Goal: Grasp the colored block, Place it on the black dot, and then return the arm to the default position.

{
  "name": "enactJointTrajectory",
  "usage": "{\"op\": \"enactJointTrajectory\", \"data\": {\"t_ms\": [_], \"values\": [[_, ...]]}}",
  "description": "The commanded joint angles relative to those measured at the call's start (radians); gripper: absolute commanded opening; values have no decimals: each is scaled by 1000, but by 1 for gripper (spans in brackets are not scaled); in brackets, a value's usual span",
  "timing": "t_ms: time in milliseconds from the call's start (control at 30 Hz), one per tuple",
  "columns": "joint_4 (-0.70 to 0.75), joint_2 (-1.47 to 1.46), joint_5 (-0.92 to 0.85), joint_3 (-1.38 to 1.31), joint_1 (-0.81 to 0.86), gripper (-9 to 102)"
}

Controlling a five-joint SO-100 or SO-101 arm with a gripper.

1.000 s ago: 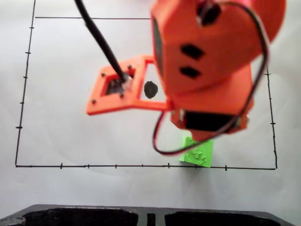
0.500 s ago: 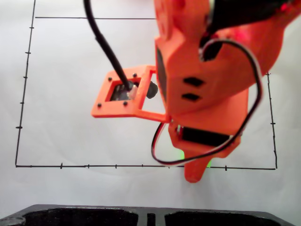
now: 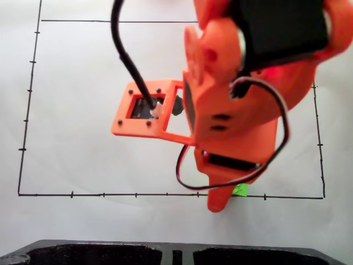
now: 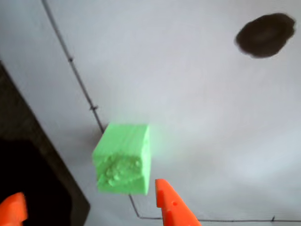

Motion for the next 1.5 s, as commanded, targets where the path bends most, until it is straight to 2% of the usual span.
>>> {"op": "enactJointTrajectory", "data": {"t_ms": [0, 667, 867, 1000, 1300, 1367, 1467], "values": [[14, -18, -6, -69, -12, 38], [66, -272, -49, -295, -21, 38], [63, -299, -46, -318, -28, 34], [57, -304, -43, -318, -28, 26], [48, -318, -40, -321, -32, 19], [44, -319, -46, -321, -31, 14], [40, -322, -49, -324, -28, 13]]}}
